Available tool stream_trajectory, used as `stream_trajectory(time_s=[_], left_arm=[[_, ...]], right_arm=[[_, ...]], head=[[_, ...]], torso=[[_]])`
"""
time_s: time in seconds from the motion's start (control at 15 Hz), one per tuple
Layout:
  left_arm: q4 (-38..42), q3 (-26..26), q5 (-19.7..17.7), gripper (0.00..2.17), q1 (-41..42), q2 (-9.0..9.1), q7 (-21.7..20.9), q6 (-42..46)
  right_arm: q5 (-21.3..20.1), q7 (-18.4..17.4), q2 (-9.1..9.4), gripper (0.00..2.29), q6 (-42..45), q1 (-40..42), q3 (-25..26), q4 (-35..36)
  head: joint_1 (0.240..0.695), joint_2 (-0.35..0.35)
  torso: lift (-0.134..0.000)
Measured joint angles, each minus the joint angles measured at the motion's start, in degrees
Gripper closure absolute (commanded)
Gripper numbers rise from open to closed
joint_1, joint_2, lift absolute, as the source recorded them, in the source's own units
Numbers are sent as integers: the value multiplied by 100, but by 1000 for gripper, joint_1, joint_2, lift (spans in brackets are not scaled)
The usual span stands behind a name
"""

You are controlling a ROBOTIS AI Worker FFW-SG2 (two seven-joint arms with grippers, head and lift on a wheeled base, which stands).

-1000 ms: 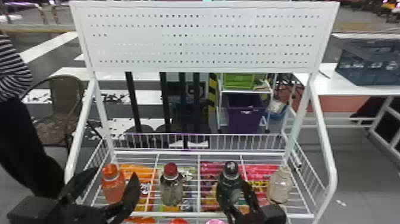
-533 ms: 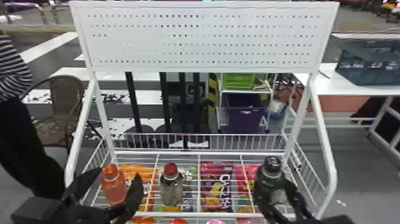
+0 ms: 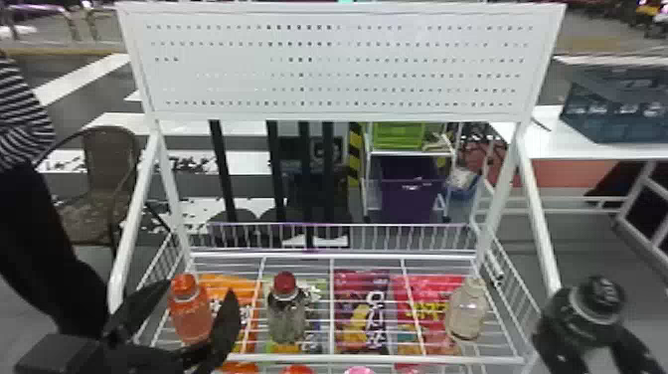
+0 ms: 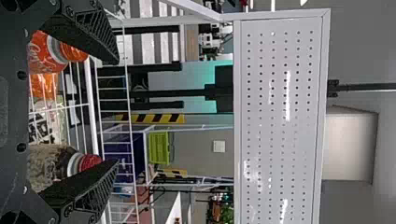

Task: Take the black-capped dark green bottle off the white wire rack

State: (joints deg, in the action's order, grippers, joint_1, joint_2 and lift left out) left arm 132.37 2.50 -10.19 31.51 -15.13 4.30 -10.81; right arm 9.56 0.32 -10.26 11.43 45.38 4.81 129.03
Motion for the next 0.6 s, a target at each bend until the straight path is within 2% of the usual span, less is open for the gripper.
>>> stream_trajectory(time_s=[0.27,0.6], left_arm=[[31,13,0,147,5,8,-2,0],[102,31,9,147,32,10,-2,-5]], right_arm=[[273,193,149,1288,193,311,489,191],[392,259,185,1288,-16,289,589,322]], head=[[499,0],[499,0]], torso=[[0],[0]])
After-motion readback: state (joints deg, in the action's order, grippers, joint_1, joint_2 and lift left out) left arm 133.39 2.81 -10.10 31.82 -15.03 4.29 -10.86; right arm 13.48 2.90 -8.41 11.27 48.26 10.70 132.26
